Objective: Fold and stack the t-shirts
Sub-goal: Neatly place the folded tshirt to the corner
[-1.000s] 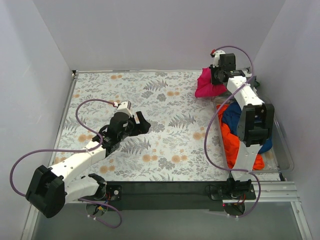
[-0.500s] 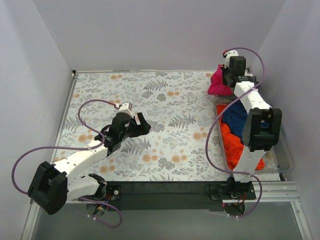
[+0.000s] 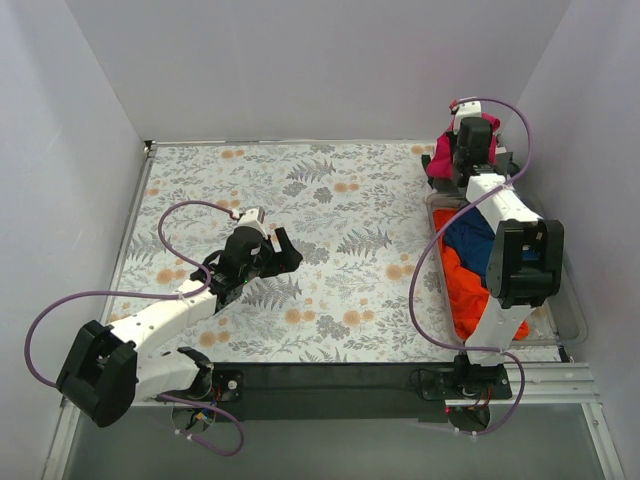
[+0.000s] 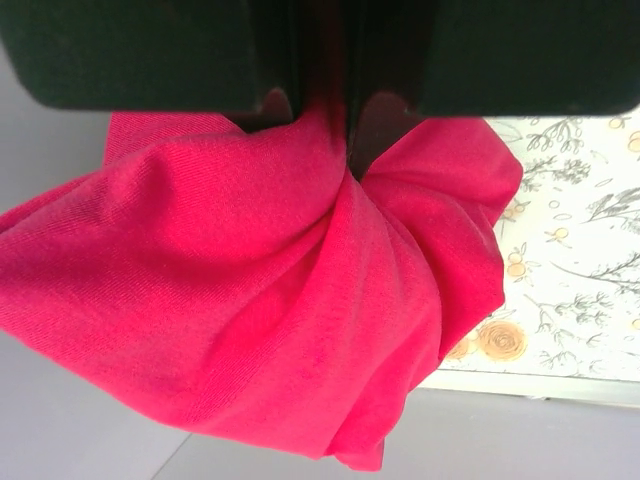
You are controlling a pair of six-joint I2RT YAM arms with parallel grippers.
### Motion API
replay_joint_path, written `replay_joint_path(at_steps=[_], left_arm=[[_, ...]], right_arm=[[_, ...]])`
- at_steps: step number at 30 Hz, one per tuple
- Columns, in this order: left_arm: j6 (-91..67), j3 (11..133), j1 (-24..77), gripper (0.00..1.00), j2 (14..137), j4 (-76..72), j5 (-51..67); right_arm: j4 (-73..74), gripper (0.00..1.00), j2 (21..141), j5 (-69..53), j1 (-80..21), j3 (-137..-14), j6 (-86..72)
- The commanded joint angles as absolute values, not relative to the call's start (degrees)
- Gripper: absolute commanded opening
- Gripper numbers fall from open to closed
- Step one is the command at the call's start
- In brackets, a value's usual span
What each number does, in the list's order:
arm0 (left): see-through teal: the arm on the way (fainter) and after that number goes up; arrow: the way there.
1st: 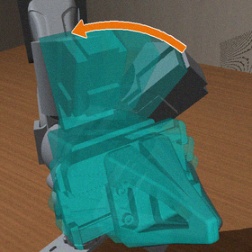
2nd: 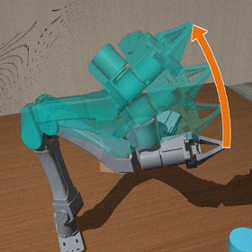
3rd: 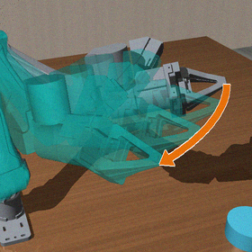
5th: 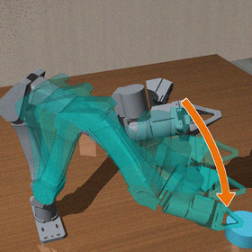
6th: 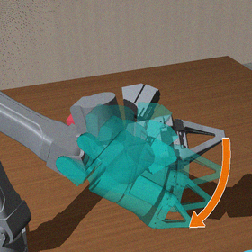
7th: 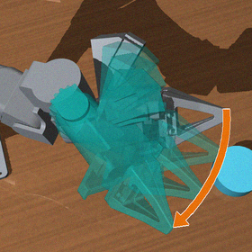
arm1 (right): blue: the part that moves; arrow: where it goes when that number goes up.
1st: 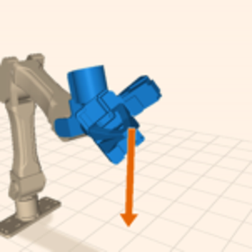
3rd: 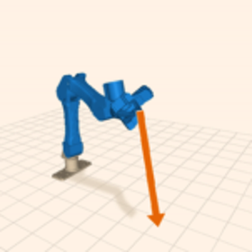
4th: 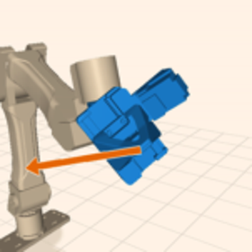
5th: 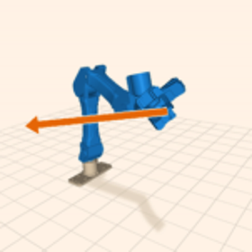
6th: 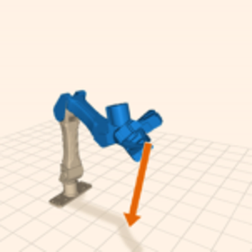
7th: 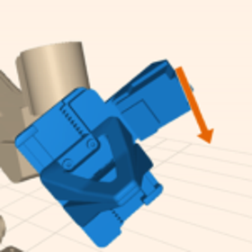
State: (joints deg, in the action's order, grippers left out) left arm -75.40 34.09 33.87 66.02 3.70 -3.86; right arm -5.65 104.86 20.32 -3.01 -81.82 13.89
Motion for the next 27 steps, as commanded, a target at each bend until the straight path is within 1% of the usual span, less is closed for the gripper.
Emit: replay_joint_path(at_steps=[1,5,15,18,27], left_arm=[[-75.7,33.2,33.6,0.73,65.0,4.5,-4.0],[-75.8,33.1,33.6,0.73,65.6,4.6,-4.0],[-76.0,32.3,33.6,0.73,65.4,4.6,-4.1],[-76.2,32.3,33.6,0.73,65.6,4.6,-4.1],[-76.4,32.8,33.6,0.73,67.0,4.7,-3.6]], right_arm=[[-16.9,0.01,103.1,23.5,-3.0,-80.4,16.3],[-19.3,0.01,102.8,23.8,-3.1,-77.8,16.9],[-35.7,0.01,104.6,34.2,-4.7,-73.0,26.4],[-39.2,0.01,105.0,35.2,-4.9,-72.4,28.8],[-39.9,0.01,106.3,34.5,-5.4,-72.3,29.3]])
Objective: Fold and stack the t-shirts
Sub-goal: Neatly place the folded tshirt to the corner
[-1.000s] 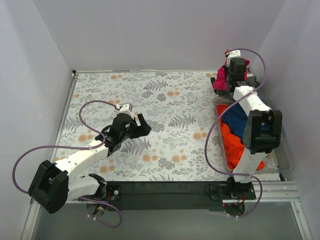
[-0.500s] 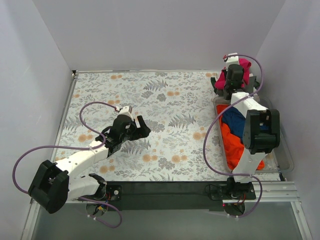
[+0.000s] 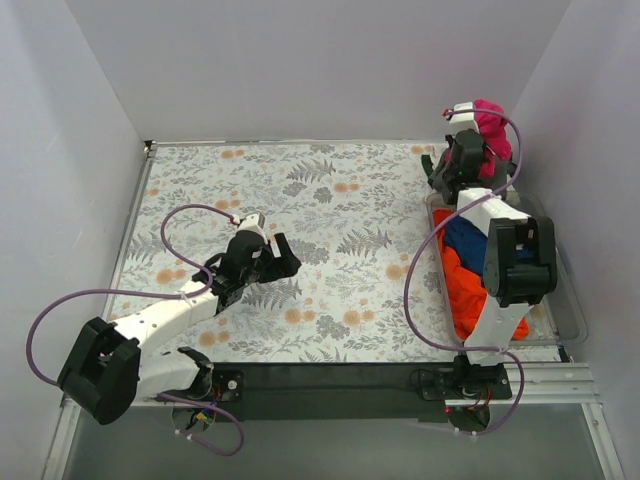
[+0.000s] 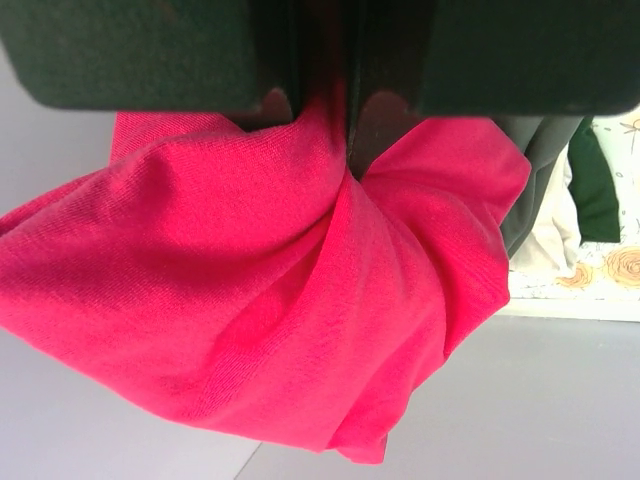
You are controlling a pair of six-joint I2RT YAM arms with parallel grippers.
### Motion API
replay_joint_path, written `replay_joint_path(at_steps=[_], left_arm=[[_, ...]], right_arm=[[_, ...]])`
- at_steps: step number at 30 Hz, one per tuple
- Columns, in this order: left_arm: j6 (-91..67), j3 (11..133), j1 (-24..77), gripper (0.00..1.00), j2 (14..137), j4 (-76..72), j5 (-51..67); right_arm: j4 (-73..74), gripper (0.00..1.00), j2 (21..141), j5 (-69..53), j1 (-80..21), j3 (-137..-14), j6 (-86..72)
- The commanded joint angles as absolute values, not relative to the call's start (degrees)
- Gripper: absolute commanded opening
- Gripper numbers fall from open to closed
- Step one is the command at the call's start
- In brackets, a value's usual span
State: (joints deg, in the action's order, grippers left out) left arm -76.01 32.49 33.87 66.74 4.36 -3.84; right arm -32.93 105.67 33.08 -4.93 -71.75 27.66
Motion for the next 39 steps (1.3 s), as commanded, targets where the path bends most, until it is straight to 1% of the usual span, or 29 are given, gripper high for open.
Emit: replay_joint_path(at_steps=[1,4,11,14,26,27,29,30,32,33,35,37,38,39], left_arm=[[-76.5,32.8,33.6,0.74,67.1,4.5,-3.5],[-76.5,32.6,33.6,0.73,67.1,4.6,-3.5],[-76.0,32.8,33.6,0.73,67.9,4.4,-3.5],[-75.8,32.9,33.6,0.73,68.6,4.3,-3.3],[-75.3,32.6,33.6,0.73,68.1,4.4,-3.3],[-75.3,32.5,33.7,0.73,68.0,4.4,-3.4],[-75.3,32.7,33.6,0.73,68.0,4.5,-3.6],[-75.3,32.7,33.6,0.73,68.1,4.5,-3.6],[-75.5,33.0,33.6,0.73,68.3,4.6,-3.5],[-75.5,33.1,33.6,0.73,68.6,4.6,-3.5],[-75.5,33.5,33.6,0.74,69.0,4.5,-3.5],[-75.3,33.6,33.6,0.74,69.3,4.6,-3.4],[-75.2,33.6,33.6,0.74,69.4,4.5,-3.4],[-75.2,33.6,33.6,0.74,69.4,4.6,-3.3]], right_arm=[[-39.8,0.01,106.9,34.6,-5.3,-72.7,29.4],[-39.2,0.01,109.1,36.4,-5.5,-74.4,30.2],[-38.3,0.01,110.2,35.2,-5.4,-75.3,29.0],[-38.2,0.01,111.5,36.4,-5.5,-76.1,30.1],[-37.0,0.01,119.0,40.1,-3.3,-80.9,32.0],[-36.7,0.04,119.8,40.2,-3.1,-81.1,32.0],[-36.3,0.14,120.3,40.3,-2.5,-81.7,31.9],[-36.0,0.26,120.8,40.6,-2.4,-82.4,31.9],[-35.5,0.40,121.4,41.5,-2.1,-83.1,31.8],[-35.2,0.52,121.6,42.2,-2.2,-83.8,31.8],[-35.0,0.60,121.4,42.5,-2.0,-83.9,31.3],[-34.8,0.74,120.7,42.5,-2.1,-83.6,30.3],[-34.8,0.74,120.4,42.3,-2.2,-83.3,30.1],[-34.8,0.87,119.7,42.1,-2.2,-83.1,30.0]])
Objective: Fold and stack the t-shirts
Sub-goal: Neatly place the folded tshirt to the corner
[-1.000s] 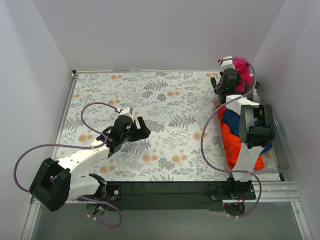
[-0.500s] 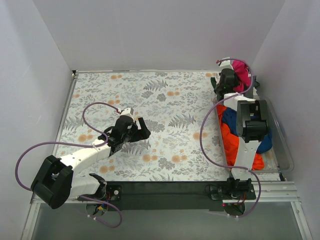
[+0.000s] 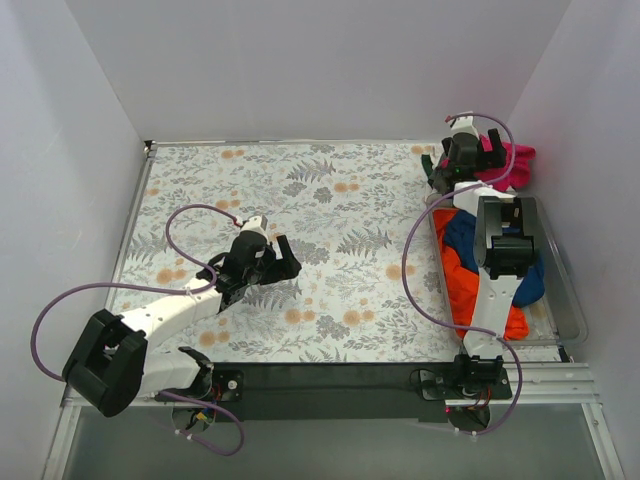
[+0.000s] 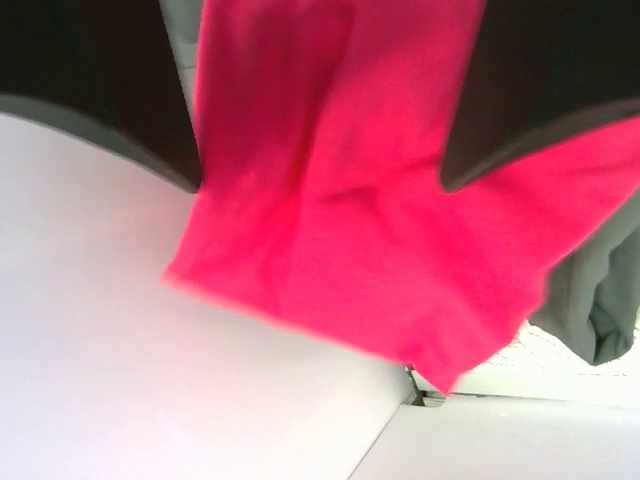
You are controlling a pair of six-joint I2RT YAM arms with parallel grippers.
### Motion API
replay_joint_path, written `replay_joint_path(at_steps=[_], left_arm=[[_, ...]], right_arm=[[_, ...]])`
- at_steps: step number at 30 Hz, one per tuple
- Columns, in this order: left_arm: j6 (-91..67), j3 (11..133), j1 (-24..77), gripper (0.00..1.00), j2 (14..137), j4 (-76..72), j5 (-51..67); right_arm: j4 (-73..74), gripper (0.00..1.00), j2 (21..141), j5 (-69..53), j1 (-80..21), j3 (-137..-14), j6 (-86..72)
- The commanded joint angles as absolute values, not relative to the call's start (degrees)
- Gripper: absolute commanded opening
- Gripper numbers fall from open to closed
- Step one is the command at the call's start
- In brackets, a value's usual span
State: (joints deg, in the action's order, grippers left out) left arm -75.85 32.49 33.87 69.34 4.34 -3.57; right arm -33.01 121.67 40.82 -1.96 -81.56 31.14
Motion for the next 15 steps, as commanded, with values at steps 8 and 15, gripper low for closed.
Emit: replay_joint_path(at_steps=[8,15], left_arm=[[-74.7,34.1,33.6,0.74,68.9,4.0,-4.0],[-73.7,37.4,33.6,0.74,68.4,4.0,-5.7]], right_arm=[[-35.2,0.98,114.8,42.0,-5.3,-80.5,28.7],[-34.0,0.98,107.1,45.9,-12.4,-76.5,28.6]])
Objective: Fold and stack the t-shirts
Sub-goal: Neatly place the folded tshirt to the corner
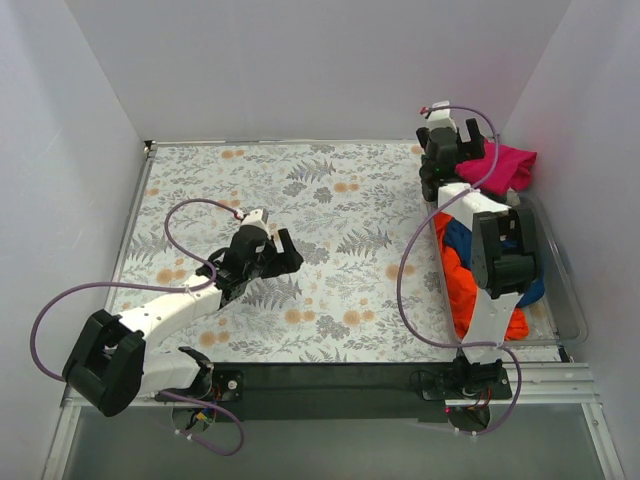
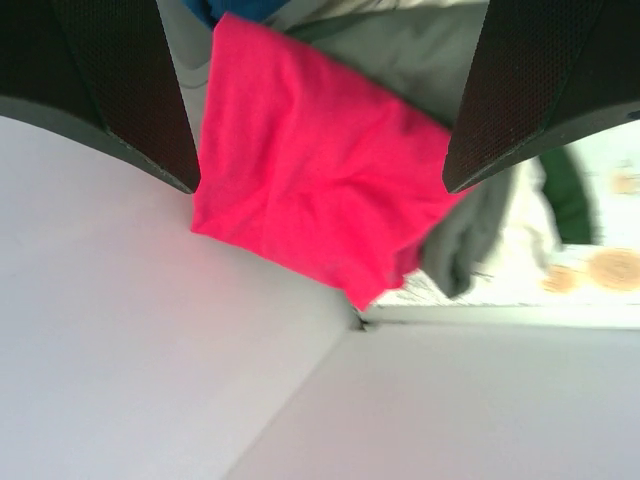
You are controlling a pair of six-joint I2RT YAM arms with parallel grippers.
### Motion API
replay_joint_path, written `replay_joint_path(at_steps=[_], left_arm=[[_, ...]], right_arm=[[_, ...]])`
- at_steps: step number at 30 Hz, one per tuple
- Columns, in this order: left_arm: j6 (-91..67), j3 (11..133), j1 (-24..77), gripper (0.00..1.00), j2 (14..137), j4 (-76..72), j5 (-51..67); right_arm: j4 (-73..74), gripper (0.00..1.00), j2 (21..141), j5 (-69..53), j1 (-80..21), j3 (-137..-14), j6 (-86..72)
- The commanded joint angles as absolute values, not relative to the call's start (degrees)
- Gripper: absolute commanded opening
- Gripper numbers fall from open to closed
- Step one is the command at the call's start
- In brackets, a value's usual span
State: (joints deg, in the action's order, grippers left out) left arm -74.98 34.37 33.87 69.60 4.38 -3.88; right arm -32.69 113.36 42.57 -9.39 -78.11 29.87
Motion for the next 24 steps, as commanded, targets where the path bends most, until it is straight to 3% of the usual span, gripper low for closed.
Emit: replay_joint_path(at_steps=[1,4,10,14,20,24], left_arm=[[-73.6,38.1,33.6,0.74,68.1,4.0,-6.1],[-72.8,39.0,33.6,0.75,66.3,4.0,-7.6],[-70.8,40.2,33.6,0.76,61.6,4.4,-9.0],[-70.8,39.9,33.6,0.77,58.0,4.7,-12.1],[-70.6,39.9,33.6,0.77,55.6,4.8,-15.1],[-70.7,39.6,33.6,0.77,55.5,4.7,-15.9]], right_arm=[[-32.8,0.98,105.7,45.8,-14.0,-75.8,26.5],[-21.1,0.98,99.1,43.3,-16.8,-72.8,18.2],[-4.2,0.98,82.6,26.1,-18.5,-63.0,0.5],[1.8,0.99,72.7,12.8,-18.5,-56.2,-6.7],[3.1,0.98,67.2,-6.7,-18.8,-47.7,-12.7],[3.3,0.98,65.1,-7.6,-19.2,-44.3,-13.0]])
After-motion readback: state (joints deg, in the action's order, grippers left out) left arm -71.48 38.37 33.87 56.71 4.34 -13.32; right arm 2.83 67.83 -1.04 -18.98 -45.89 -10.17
